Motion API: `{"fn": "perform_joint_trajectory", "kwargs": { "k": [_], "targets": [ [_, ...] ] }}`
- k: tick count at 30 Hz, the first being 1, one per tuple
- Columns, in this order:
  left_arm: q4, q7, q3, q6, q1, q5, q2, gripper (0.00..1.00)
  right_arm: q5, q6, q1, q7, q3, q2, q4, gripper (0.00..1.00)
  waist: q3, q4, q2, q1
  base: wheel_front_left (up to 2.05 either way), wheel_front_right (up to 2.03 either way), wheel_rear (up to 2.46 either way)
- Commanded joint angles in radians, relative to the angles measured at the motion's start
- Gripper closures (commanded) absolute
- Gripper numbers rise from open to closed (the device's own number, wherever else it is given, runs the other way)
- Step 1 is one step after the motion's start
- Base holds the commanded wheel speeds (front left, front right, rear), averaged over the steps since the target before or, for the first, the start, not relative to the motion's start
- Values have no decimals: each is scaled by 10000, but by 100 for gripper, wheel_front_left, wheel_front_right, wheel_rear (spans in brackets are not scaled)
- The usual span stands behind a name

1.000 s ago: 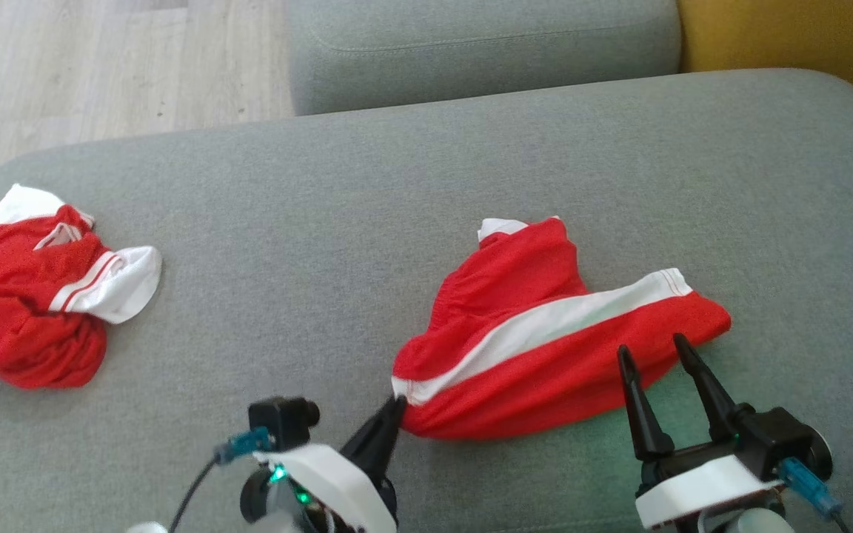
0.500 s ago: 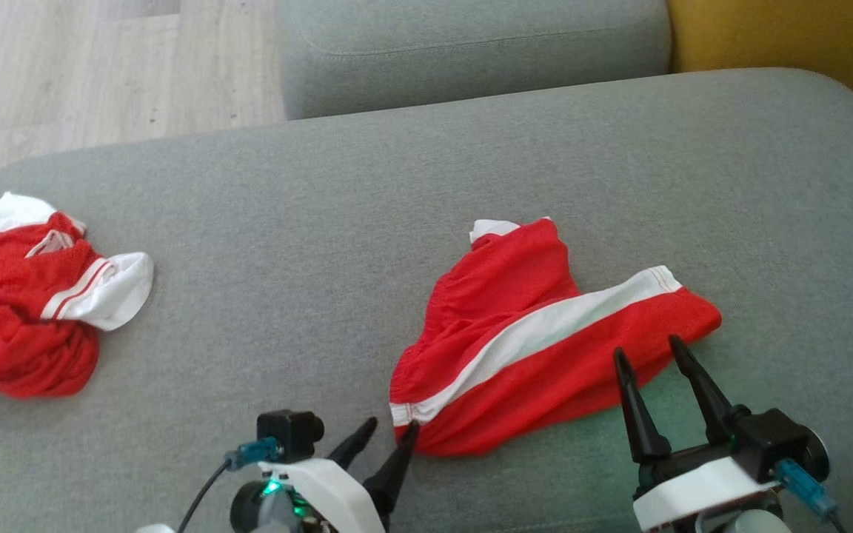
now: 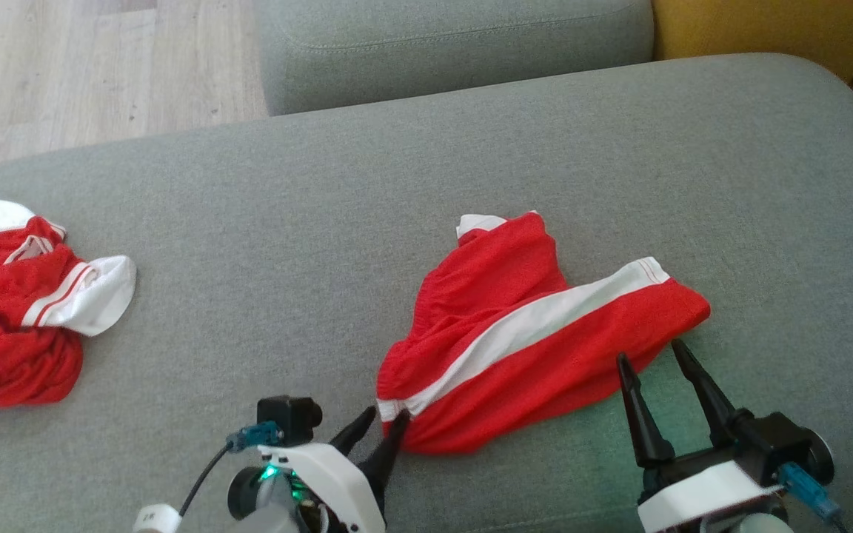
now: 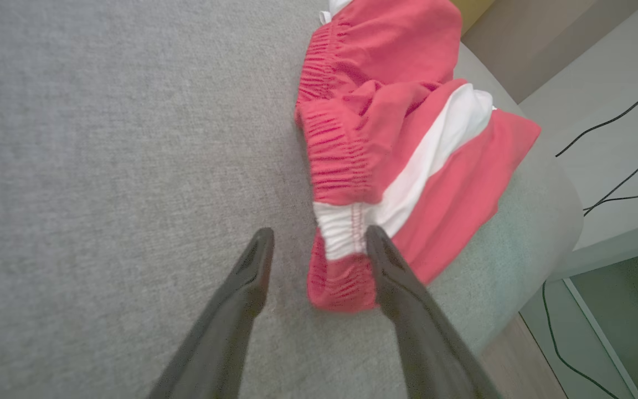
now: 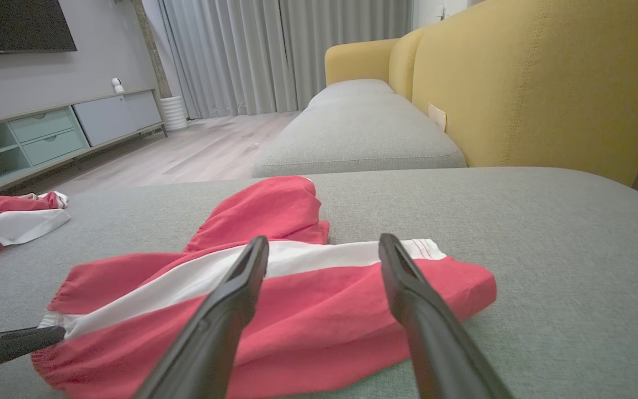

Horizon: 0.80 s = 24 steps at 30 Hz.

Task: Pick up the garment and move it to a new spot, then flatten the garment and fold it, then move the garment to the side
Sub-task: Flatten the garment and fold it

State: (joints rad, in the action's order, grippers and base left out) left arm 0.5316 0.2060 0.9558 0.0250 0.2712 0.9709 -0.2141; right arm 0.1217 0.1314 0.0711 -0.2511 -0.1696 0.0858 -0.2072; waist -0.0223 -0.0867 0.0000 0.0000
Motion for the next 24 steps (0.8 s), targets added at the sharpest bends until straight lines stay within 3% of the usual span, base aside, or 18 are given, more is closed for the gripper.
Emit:
{"fn": "perform_joint_trajectory", "kwargs": {
  "k": [1,3,13,20,24],
  "targets": [
    [-132,193,-367,-81,547,92,-4,58,7,-7,-215,-107,-210,169,354,0,-9,0,0,0,0,0,0],
    [-27,220,-346,-163,593,71,52,100,10,-7,-202,-107,-209,185,365,0,-16,1,0,0,0,0,0],
    [-432,422,-532,-275,505,-154,-284,100,-34,-7,-227,-107,-270,282,380,0,-67,93,0,0,0,0,0],
    [-1342,476,-1063,274,79,-276,-1492,100,512,-7,-817,-107,-286,625,-161,0,-261,401,0,0,0,0,0],
    [-1676,421,-1319,535,37,-240,-2025,100,1726,-7,-1484,-77,-629,983,-1200,0,-423,646,0,0,0,0,0]
  ]
}}
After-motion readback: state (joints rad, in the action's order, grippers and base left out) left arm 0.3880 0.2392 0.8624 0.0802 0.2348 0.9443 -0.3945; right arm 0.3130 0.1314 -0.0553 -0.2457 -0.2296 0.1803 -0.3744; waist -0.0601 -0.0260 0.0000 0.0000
